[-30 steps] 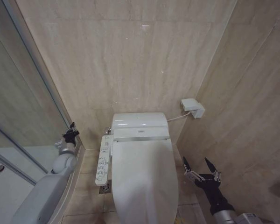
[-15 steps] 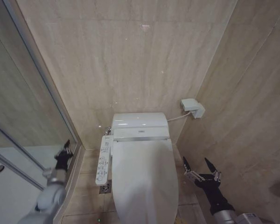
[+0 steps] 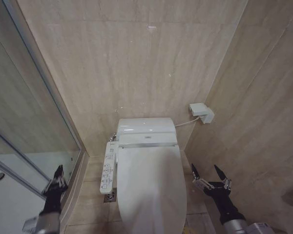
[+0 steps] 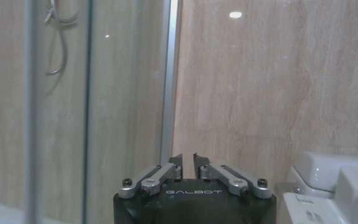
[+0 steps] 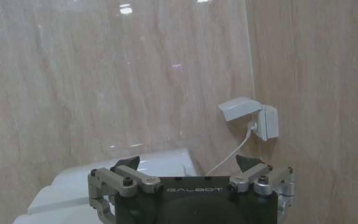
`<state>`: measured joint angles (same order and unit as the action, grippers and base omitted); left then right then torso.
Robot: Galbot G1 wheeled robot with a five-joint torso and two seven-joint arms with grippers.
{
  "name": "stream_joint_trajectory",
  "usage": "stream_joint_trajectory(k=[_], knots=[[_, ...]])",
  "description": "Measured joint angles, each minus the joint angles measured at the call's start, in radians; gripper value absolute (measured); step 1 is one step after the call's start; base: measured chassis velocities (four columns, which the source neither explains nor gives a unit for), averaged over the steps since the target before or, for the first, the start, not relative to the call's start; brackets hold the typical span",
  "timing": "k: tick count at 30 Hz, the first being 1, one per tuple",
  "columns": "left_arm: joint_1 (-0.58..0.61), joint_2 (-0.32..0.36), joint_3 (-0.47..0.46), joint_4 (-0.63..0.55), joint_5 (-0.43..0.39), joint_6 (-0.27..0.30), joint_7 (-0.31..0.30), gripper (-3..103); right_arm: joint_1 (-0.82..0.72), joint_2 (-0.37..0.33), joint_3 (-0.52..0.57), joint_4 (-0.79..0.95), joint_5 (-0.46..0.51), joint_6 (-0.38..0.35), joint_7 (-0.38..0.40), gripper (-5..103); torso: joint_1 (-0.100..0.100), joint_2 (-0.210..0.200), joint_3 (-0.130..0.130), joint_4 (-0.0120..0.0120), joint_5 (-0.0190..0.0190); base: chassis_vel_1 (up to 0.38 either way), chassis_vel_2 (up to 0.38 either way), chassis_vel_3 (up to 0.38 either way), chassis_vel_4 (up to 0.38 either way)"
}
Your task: Open the toilet lid, clean the toilet bowl with a toilet brush, close the toilet lid, and flush.
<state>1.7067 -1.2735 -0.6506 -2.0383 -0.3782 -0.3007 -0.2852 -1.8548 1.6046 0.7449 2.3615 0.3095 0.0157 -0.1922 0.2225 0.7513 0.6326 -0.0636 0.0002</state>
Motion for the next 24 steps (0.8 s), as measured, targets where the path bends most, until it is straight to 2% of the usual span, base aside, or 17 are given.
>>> stream_joint_trajectory(k=[6,7,14,15,21,22,24], knots=[[0.081,-0.053,-0.003,-0.052,0.079,-0.04,-0.005,10,0.0,0.0,0.0,0.0,0.0,0.0,0.0,100,0.0,0.0,0.0,0.0002,-0.0002,0.0,0.0,0.0,0.0],[0.099,-0.056,-0.006,-0.063,0.095,-0.048,-0.005,36,0.0,0.0,0.0,0.0,0.0,0.0,0.0,100,0.0,0.0,0.0,0.0,-0.0002,0.0,0.0,0.0,0.0],[0.15,-0.053,-0.022,-0.149,0.108,-0.051,-0.028,36,0.0,0.0,0.0,0.0,0.0,0.0,0.0,100,0.0,0.0,0.0,-0.0001,-0.0002,0.0,0.0,0.0,0.0],[0.161,-0.054,-0.023,-0.168,0.11,-0.05,-0.033,64,0.0,0.0,0.0,0.0,0.0,0.0,0.0,100,0.0,0.0,0.0,-0.0001,-0.0002,0.0,0.0,0.0,0.0],[0.203,-0.065,-0.015,-0.22,0.137,-0.042,-0.054,64,0.0,0.0,0.0,0.0,0.0,0.0,0.0,100,0.0,0.0,0.0,0.0,-0.0002,0.0,0.0,0.0,0.0],[0.213,-0.066,-0.014,-0.228,0.142,-0.04,-0.056,90,0.0,0.0,0.0,0.0,0.0,0.0,0.0,100,0.0,0.0,0.0,0.0001,-0.0002,0.0,0.0,0.0,0.0],[0.221,-0.066,-0.014,-0.235,0.147,-0.04,-0.056,90,0.0,0.0,0.0,0.0,0.0,0.0,0.0,100,0.0,0.0,0.0,0.0001,-0.0002,0.0,0.0,0.0,0.0]])
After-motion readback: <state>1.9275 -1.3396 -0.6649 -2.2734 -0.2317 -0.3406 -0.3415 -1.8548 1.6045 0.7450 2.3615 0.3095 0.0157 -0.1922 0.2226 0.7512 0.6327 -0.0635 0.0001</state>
